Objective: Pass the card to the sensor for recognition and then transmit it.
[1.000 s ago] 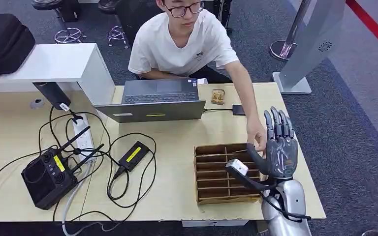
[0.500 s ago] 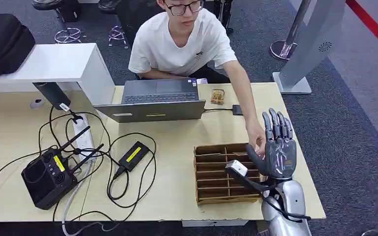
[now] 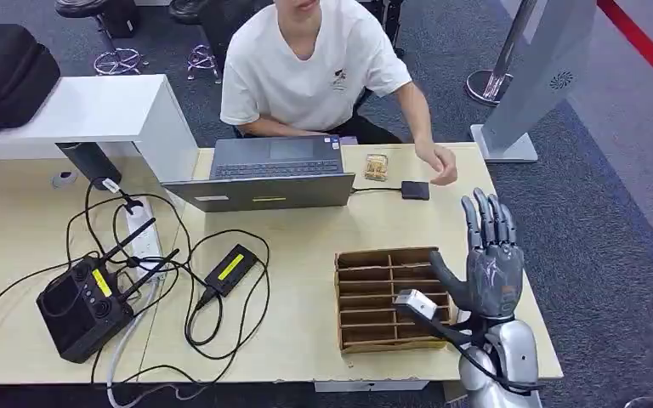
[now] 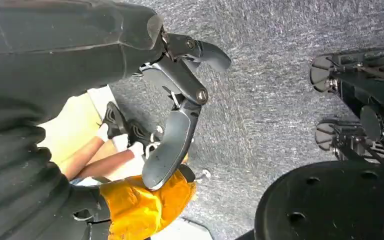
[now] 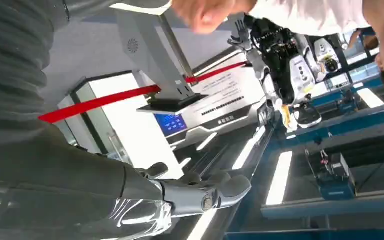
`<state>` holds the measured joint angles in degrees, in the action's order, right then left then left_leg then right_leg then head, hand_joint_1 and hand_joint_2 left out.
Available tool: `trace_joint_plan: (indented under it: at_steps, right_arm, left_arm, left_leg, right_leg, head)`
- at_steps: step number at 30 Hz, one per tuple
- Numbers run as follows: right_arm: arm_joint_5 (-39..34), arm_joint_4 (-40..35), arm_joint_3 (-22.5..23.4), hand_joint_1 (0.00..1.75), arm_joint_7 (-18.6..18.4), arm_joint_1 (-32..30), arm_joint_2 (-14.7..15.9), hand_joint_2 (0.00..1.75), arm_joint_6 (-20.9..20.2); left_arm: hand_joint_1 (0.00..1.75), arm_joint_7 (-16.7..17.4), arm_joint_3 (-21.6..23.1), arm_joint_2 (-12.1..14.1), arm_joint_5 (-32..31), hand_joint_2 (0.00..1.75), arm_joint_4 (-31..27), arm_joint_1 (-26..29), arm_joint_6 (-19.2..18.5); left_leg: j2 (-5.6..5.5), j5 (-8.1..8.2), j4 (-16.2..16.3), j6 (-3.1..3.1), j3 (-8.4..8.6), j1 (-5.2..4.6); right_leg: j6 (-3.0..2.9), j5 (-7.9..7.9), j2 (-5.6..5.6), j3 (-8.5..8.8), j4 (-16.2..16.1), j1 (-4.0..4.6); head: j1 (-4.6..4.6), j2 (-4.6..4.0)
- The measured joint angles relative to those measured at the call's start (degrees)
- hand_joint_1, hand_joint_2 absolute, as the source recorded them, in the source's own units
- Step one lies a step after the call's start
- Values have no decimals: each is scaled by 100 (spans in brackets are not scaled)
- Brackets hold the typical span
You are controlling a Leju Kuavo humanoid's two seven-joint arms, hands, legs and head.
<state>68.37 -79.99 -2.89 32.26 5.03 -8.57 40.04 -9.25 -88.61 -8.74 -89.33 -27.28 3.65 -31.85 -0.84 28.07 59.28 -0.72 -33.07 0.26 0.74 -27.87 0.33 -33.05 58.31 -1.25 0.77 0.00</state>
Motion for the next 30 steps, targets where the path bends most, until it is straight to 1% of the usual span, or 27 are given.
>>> trace_joint_plan:
  at_steps: [4,9,12,15,18,21,23,24,27,30]
  right_arm:
    - [-13,-114,0,0,29,-57,0,175,0]
    - [-184,-424,-2,0,133,-327,2,175,0]
    - [-162,-492,-50,0,35,-448,15,175,0]
    - [-131,-461,-59,0,20,-487,31,175,0]
    - [-50,-372,-135,0,-98,-488,113,175,0]
    - [-26,-228,-343,0,-356,-478,297,175,0]
    - [-39,-155,-466,0,-455,-464,424,175,0]
    - [-66,-96,-553,0,-610,-436,503,175,0]
    - [-207,137,-991,0,-1077,-292,869,175,-50]
    - [-332,324,-1386,0,-1292,-127,1200,175,-168]
  left_arm:
    - [0,0,-24,-26,0,175,-33,-3,-2]
    - [0,0,-33,-89,11,175,-131,-4,-63]
    - [0,0,-33,-109,31,175,-184,-5,-96]
    - [0,11,-33,-131,37,175,-223,-4,-107]
    - [0,4,-33,-140,35,175,-238,-4,-162]
    - [0,2,-33,-149,35,175,-273,-4,-192]
    - [0,2,-33,-149,35,175,-280,-4,-192]
    - [0,2,-33,-149,35,175,-280,-4,-192]
    - [0,2,-35,-144,35,175,-280,-4,-190]
    - [0,2,-35,-135,39,175,-280,-3,-190]
  left_leg:
    - [0,0,0,0,1,0]
    - [-1,0,0,0,1,0]
    - [0,0,0,0,0,0]
    - [0,0,0,0,0,0]
    - [0,0,0,0,0,0]
    - [-1,0,0,0,0,0]
    - [-1,0,0,0,0,0]
    - [-1,0,0,0,0,0]
    - [-1,0,0,0,0,0]
    - [-1,0,0,0,0,-1]
  right_leg:
    - [0,0,0,0,-1,0]
    - [0,0,-1,1,0,0]
    - [0,0,-1,0,-1,0]
    - [0,0,-1,0,-1,0]
    - [0,0,-1,1,-1,0]
    - [0,0,-2,2,-1,0]
    - [0,0,-1,2,-1,0]
    - [0,0,-1,2,-1,0]
    - [0,0,-2,2,-1,0]
    - [0,1,-1,3,-1,-1]
  head:
    - [0,0]
    - [2,0]
    - [2,0]
    - [2,0]
    - [2,0]
    - [0,0]
    - [0,0]
    - [2,0]
    - [2,0]
    - [0,0]
